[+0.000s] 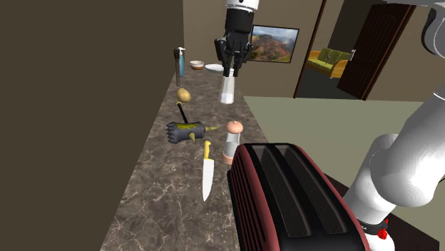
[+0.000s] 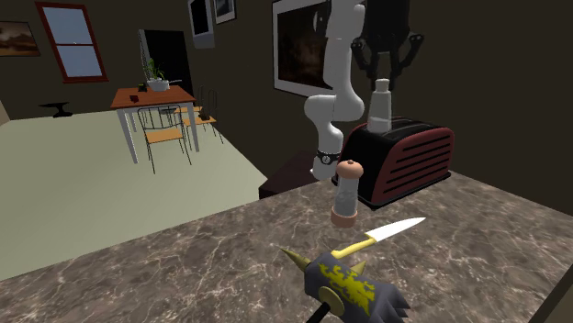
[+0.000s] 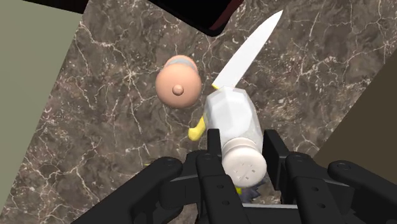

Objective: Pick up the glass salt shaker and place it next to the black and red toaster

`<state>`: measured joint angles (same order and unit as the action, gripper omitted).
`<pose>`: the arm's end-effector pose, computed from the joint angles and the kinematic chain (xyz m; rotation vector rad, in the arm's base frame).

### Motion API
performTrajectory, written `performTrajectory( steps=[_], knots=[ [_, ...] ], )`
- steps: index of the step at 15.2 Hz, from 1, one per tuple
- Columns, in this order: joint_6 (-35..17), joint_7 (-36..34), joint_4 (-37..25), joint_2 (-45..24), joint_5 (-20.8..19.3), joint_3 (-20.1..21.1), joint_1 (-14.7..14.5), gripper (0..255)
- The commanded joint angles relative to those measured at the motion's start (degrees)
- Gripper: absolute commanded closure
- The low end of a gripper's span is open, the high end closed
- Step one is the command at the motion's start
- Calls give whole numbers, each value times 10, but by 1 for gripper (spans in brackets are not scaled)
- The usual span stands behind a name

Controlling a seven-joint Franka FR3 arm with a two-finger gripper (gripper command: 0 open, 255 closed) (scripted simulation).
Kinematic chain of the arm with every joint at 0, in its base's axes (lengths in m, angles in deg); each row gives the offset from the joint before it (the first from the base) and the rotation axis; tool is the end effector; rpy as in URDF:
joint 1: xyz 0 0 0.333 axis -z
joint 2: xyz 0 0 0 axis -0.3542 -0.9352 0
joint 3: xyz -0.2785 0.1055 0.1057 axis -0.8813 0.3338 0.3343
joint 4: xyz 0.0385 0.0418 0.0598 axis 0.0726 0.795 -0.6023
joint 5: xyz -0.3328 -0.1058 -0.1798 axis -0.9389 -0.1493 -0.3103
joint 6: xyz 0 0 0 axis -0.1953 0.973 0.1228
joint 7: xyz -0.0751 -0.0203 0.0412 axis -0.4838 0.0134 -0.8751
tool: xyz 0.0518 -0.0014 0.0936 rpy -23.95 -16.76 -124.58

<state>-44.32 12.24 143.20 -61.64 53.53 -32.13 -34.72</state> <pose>0.4603 0.2022 0.6568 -3.0411 0.1242 0.0332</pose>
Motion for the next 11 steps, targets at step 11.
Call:
performTrajectory(
  steps=[11],
  knots=[
    [-11,-178,-47,-40,-3,103,-75,255]
  ],
)
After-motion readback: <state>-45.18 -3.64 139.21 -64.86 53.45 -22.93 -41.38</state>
